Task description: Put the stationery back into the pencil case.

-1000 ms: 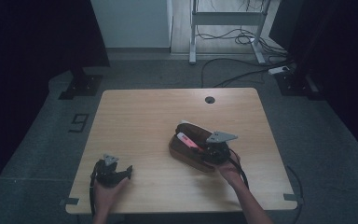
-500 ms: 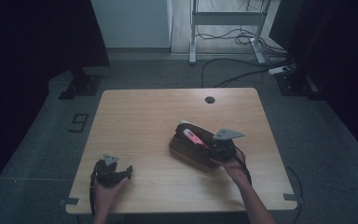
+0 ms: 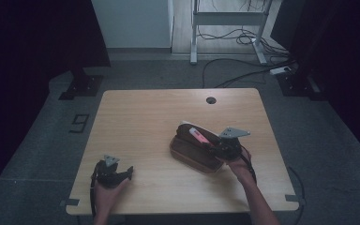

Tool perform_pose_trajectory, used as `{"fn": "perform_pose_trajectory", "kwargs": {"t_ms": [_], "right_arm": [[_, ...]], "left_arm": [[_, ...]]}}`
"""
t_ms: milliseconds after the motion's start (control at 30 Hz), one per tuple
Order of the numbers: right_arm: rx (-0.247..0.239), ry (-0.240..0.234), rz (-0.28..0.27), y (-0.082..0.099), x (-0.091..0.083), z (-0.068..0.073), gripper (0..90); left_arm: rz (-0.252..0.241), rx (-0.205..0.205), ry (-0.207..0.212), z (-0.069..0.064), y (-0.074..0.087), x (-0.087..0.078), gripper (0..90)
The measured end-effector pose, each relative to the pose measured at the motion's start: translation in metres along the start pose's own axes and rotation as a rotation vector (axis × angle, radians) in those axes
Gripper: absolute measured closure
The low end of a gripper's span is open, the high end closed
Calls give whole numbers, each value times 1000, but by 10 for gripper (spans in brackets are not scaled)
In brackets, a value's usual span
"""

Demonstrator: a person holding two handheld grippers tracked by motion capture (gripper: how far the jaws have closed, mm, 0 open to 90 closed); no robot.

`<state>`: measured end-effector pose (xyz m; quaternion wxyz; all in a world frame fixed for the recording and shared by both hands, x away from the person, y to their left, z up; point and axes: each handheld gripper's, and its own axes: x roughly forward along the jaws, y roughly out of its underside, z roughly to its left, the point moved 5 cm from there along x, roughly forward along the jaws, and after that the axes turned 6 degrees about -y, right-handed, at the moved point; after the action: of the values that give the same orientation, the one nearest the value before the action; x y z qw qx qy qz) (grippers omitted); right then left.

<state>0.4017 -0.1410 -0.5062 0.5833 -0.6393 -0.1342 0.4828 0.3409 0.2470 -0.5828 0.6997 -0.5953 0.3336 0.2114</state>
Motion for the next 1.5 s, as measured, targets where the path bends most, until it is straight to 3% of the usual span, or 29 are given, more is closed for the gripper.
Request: {"fn": "perform_pose_trajectory", "kwargs": {"t_ms": [400, 600, 667, 733, 1067, 1367, 1500], "right_arm": [[-27, 18, 79, 11, 12, -5, 654], [-10, 30, 127, 20, 19, -10, 645], [-10, 41, 127, 19, 19, -10, 577], [-15, 53, 122, 18, 18, -9, 524], [-36, 52, 61, 8, 13, 3, 460], [-20, 62, -5, 1, 5, 5, 386], [-18, 95, -22, 0, 2, 5, 359]], "left_arm": [[0, 0, 0, 0, 0, 0, 164], [0, 0, 0, 0, 0, 0, 164], [0, 0, 0, 0, 0, 0, 164], [0, 0, 0, 0, 0, 0, 164], [0, 1, 0, 0, 0, 0, 164], [0, 0, 0, 0, 0, 0, 164], [0, 1, 0, 0, 0, 0, 164]]}}
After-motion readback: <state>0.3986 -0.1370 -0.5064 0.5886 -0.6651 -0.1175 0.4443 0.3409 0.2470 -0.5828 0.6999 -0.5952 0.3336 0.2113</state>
